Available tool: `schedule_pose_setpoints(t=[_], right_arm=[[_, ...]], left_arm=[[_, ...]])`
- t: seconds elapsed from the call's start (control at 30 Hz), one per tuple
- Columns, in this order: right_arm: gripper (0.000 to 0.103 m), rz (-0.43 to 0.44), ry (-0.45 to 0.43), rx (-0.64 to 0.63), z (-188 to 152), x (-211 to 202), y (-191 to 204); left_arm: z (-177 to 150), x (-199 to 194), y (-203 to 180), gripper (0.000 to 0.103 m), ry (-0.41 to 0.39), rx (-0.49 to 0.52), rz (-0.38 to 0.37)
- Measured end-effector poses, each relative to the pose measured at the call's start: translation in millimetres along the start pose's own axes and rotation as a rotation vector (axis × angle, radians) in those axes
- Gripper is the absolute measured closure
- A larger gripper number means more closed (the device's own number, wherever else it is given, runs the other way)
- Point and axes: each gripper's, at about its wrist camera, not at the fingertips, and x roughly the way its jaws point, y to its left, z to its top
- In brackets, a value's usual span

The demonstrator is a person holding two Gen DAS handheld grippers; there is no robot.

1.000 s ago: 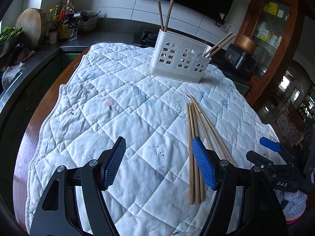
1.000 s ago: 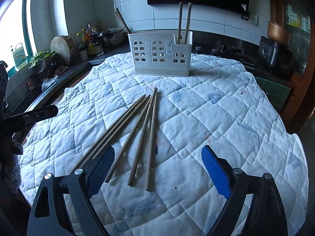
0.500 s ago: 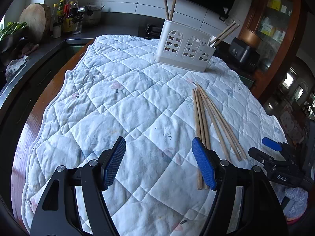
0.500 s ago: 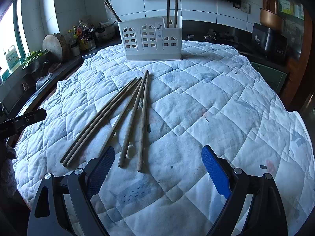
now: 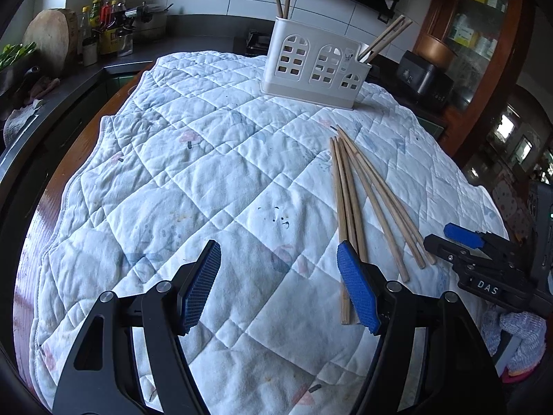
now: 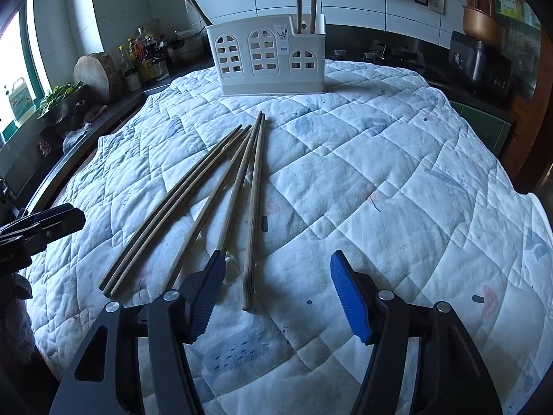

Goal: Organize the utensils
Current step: 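Move both open grippers back down to the remaining chopsticks, then close the right gripper on a chopstick while the left gripper grasps another chopstick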

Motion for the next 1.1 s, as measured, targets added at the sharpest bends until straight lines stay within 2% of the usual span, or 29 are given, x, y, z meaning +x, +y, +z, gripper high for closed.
schedule_pose_setpoints(t=[0.5,0.9,1.1], right_arm=[[0.078,0.035,0.006,-0.025,10.7,11.9,12.6],[0.091,-0.001,0.028,-0.077,13.6,24.6,22.9],[0.096,-0.005,0.026,-0.06,13.0,24.5,18.2]], left_arm=[[-4.1,10.6,-12.6,0.033,0.029,0.035,-0.022],[-5.0,11.4,-13.6,0.035,0.017,0.04,-0.034],[-5.3,13.3,-18.7,0.036,0.017,0.054,-0.038]])
